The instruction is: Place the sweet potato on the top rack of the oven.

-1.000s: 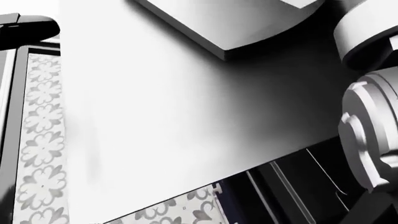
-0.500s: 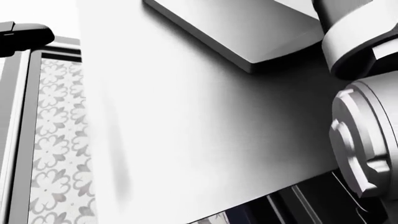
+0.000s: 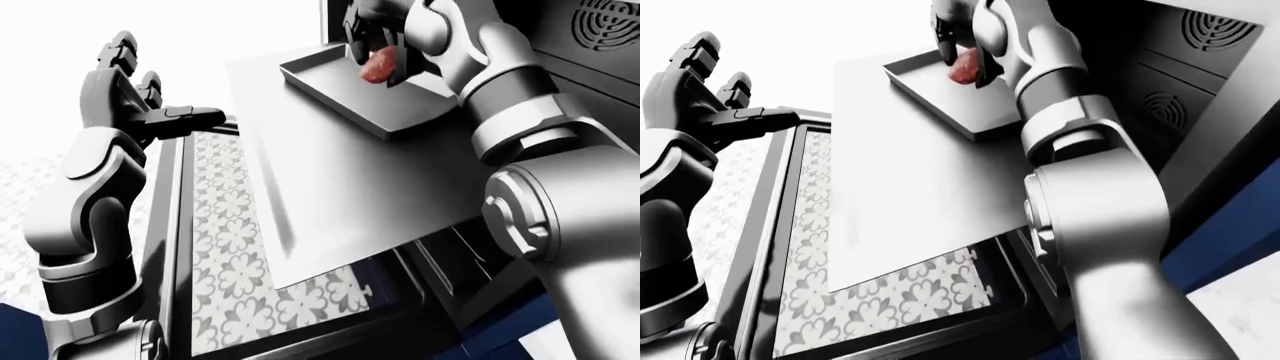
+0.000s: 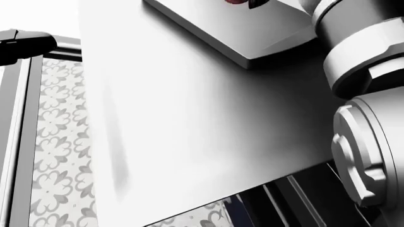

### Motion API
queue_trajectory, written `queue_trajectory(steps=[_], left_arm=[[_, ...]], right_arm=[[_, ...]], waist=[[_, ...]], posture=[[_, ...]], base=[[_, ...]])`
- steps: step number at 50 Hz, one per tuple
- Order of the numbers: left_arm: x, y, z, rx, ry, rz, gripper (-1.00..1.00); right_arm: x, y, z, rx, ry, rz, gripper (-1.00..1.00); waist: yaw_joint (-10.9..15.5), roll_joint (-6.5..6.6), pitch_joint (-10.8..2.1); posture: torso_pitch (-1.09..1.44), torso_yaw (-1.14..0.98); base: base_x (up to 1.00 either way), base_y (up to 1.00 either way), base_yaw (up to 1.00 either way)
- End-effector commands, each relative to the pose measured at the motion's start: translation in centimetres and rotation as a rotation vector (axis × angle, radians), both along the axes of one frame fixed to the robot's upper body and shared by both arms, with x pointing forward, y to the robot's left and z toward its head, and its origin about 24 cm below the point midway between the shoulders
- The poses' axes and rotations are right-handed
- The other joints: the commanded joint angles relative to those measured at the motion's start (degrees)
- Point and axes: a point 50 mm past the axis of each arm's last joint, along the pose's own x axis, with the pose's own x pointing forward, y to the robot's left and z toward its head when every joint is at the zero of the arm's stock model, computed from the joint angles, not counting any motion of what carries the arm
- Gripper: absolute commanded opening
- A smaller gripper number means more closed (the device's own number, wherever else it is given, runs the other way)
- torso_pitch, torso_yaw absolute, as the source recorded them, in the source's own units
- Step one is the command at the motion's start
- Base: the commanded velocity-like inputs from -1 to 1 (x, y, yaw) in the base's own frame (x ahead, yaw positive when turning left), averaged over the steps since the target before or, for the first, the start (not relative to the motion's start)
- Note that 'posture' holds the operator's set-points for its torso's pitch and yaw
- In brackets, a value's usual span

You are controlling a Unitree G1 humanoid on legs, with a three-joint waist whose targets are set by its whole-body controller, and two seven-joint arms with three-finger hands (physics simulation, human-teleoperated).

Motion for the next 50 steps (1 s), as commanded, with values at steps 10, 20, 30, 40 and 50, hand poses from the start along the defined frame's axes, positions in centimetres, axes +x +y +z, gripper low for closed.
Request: queue_trajectory(steps=[10, 20, 30, 40, 50], left_arm=[[-0.6, 0.0, 1.9, 0.016, -0.095, 0.005, 1.00], [-0.3, 0.0, 1.9, 0.014, -0.093, 0.003, 1.00], [-0.5, 0.0, 1.7, 0.012, -0.092, 0.003, 1.00], [-0.5, 0.1, 1.5, 0.011, -0.089, 0.006, 1.00], [-0.6, 0.1, 1.6, 0.011, -0.089, 0.006, 1.00]], right_arm=[[-0.5, 0.0, 1.8, 0.030, -0.091, 0.006, -1.00], [-0.3, 0.1, 1.3, 0.028, -0.077, 0.003, -0.87], [-0.1, 0.1, 0.4, 0.026, -0.064, 0.002, -0.62], [0.1, 0.0, -0.4, 0.027, -0.047, -0.002, -0.55], [0.2, 0.1, -0.8, 0.025, -0.039, -0.001, -0.44]], waist=[[0.07, 0.11, -2.02], [0.17, 0.06, -2.20], [0.19, 0.00, -2.36], [0.24, -0.05, -2.46], [0.18, -0.03, -2.45]], posture=[[0.00, 0.00], [0.00, 0.00], [0.00, 0.00], [0.00, 0.00], [0.00, 0.00]], base=[[0.00, 0.00, 0.00], [0.00, 0.00, 0.00], [0.00, 0.00, 0.00], [0.00, 0.00, 0.00], [0.00, 0.00, 0.00]])
